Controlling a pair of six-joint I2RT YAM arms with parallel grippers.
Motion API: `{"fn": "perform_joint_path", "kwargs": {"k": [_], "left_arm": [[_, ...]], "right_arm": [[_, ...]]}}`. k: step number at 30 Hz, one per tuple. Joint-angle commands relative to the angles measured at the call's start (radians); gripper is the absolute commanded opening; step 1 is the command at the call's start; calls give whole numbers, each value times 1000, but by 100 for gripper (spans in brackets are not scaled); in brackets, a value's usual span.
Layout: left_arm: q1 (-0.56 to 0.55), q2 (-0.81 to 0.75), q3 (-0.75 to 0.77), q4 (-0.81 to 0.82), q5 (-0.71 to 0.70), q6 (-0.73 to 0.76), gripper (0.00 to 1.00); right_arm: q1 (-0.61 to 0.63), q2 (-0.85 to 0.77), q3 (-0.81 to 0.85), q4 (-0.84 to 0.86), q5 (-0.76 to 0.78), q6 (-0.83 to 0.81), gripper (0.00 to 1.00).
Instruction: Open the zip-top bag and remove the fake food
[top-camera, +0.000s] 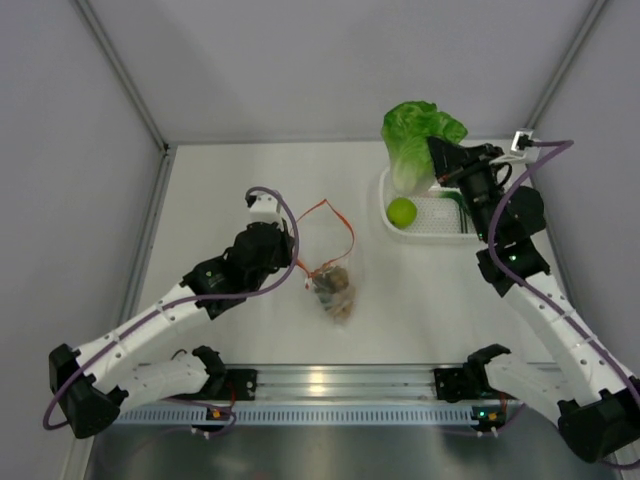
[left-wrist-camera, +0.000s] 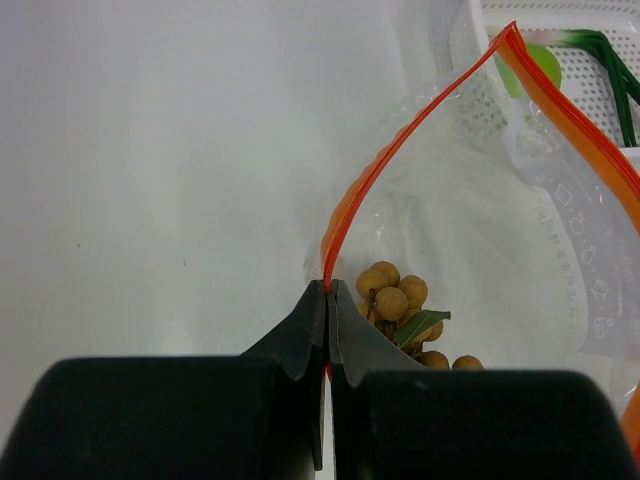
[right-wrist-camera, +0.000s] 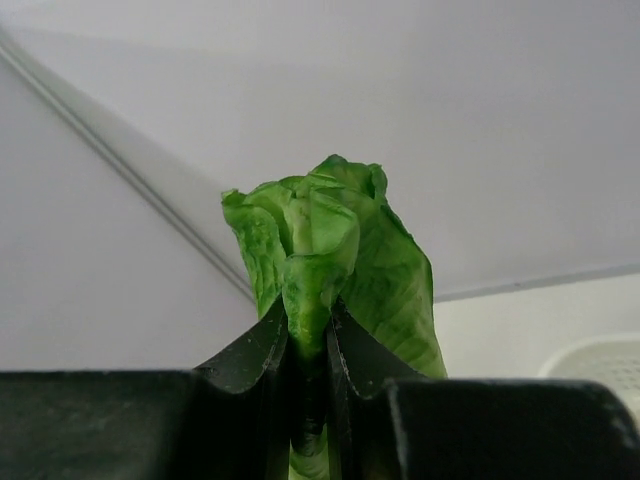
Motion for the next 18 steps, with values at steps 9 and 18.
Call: {"fn": "perform_joint_path", "kwargs": {"k": [9,18], "left_arm": [[-3,-12,95,-11,50,3,0],[-3,-26,148,-65,33,29,0]], "right_arm": [[-257,109,79,-213,-5,-57,0],[-326,264,115,-281,-27,-114,0]]}}
